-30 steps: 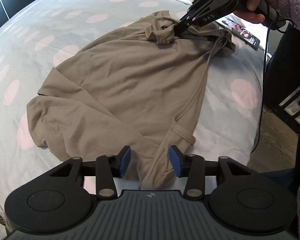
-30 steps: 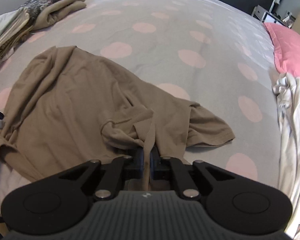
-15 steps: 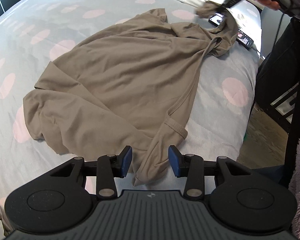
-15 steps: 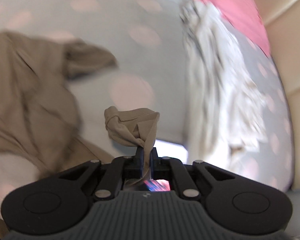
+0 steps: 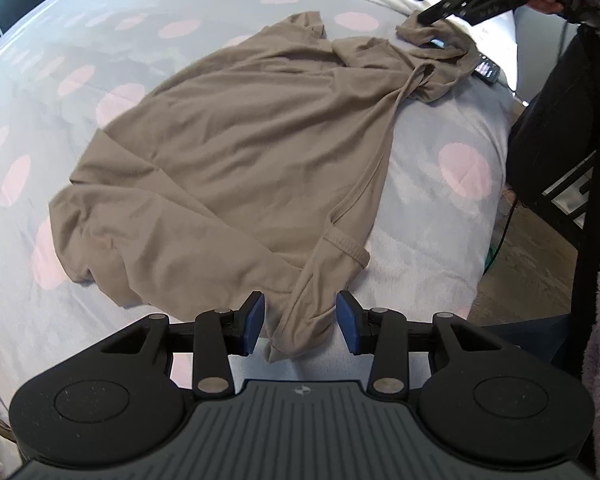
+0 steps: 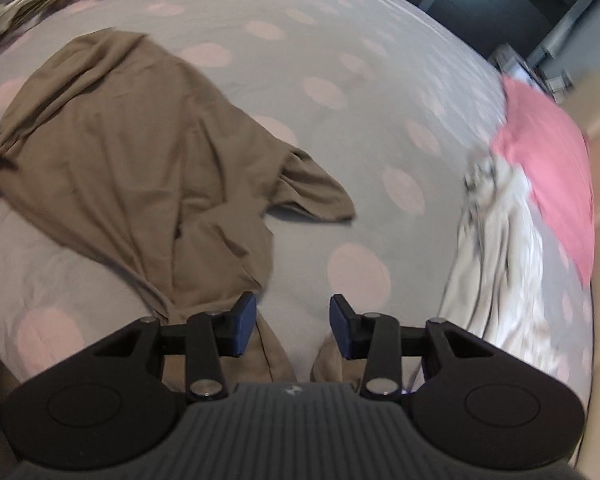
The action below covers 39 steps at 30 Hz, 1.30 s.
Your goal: Fold clothes
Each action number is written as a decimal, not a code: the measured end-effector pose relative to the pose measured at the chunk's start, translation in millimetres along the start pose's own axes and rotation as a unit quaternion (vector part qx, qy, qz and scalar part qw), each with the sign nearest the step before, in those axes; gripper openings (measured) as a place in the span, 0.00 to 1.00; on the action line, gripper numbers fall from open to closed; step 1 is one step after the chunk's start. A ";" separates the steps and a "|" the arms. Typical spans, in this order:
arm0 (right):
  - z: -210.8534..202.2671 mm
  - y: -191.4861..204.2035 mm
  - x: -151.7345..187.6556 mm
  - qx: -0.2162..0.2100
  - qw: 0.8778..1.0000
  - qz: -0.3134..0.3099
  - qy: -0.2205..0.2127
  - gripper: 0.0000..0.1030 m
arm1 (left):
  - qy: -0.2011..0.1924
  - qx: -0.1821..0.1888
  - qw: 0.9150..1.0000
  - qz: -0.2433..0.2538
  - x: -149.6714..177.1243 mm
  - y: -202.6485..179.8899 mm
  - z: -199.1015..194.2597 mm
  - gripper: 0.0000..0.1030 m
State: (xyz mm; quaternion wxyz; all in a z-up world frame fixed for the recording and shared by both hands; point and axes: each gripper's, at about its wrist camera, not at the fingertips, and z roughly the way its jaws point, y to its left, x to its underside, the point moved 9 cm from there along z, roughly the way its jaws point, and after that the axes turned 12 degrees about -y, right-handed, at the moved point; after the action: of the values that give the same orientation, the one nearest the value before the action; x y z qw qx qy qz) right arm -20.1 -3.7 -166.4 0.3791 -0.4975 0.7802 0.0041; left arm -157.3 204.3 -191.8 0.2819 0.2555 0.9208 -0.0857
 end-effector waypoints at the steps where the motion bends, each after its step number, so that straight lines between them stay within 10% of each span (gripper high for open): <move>1: -0.4 4.0 -2.8 -0.003 1.000 -0.028 -0.011 0.42 | 0.000 0.002 1.000 0.003 -1.1 0.1 -1.1 0.36; 7: 4.3 29.2 4.8 -0.023 0.972 -0.232 -0.039 0.42 | 0.022 0.013 1.000 0.012 1.3 2.1 8.5 0.24; 16: 17.5 68.2 57.0 -0.062 0.843 -0.533 -0.039 0.39 | 0.042 0.014 0.999 0.024 15.0 0.9 18.2 0.24; 25: 27.0 84.4 61.7 -0.090 0.805 -0.584 -0.047 0.23 | 0.042 0.022 0.999 0.014 16.9 1.7 24.5 0.24; 30: 28.5 86.4 69.0 -0.086 0.805 -0.586 -0.045 0.09 | 0.040 0.020 0.999 0.016 16.3 -0.7 25.2 0.18; 39: 19.3 57.7 32.7 0.028 0.892 -0.450 -0.035 0.03 | 0.008 0.007 1.000 -0.009 6.0 2.8 4.6 0.03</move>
State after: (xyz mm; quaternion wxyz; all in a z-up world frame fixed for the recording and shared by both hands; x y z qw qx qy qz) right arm -60.8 7.5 -221.1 0.3810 -0.7840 0.4589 -0.1720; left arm -157.9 207.9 -198.9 0.2717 0.2495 0.9248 -0.0929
